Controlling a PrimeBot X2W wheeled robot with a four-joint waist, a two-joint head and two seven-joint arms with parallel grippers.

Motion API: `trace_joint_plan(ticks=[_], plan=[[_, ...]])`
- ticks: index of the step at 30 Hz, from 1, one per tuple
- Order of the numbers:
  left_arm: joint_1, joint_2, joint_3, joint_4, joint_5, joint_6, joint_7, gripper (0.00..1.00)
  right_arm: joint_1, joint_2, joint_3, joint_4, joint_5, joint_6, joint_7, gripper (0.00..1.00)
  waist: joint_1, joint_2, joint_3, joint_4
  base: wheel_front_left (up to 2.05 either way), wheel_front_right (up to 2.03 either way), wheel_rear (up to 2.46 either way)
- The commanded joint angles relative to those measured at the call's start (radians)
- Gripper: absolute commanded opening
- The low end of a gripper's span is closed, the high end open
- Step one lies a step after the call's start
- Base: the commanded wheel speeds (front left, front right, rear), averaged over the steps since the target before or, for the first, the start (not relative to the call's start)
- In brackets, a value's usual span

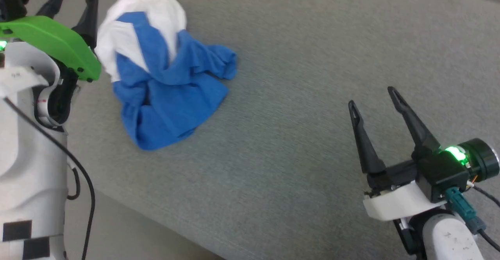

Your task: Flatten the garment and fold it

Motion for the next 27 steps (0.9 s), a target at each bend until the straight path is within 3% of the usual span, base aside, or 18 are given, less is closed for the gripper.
trace_joint_plan(ticks=[1,9,15,26,27], plan=[[-0.023,0.011,-0.006,0.024,-0.012,-0.006,0.023,1.00,-0.023,-0.006,0.002,-0.009,-0.004,-0.002,0.001,1.00,-0.0001,0.0000,0.086,-0.081,0.00,0.00,0.00],[-0.047,0.059,-0.042,0.132,-0.058,-0.020,0.133,1.00,-0.062,-0.004,0.009,-0.019,-0.003,-0.002,-0.002,1.00,-0.0001,0.0000,0.160,-0.148,0.00,0.00,0.00],[-0.047,0.068,-0.010,0.190,-0.116,-0.012,0.179,1.00,-0.073,-0.006,0.000,-0.032,-0.011,-0.002,-0.004,1.00,-0.0001,0.0000,0.207,-0.179,0.00,0.00,0.00],[-0.037,0.068,-0.020,0.281,-0.118,0.059,0.275,1.00,-0.092,-0.016,0.000,-0.048,-0.009,-0.002,0.007,1.00,-0.0001,0.0000,0.242,-0.197,0.00,0.00,0.00],[-0.036,0.068,-0.023,0.286,-0.115,0.059,0.273,0.48,-0.094,-0.016,0.001,-0.048,-0.008,-0.002,0.008,1.00,-0.0001,0.0000,0.243,-0.197,0.00,0.00,0.00]])
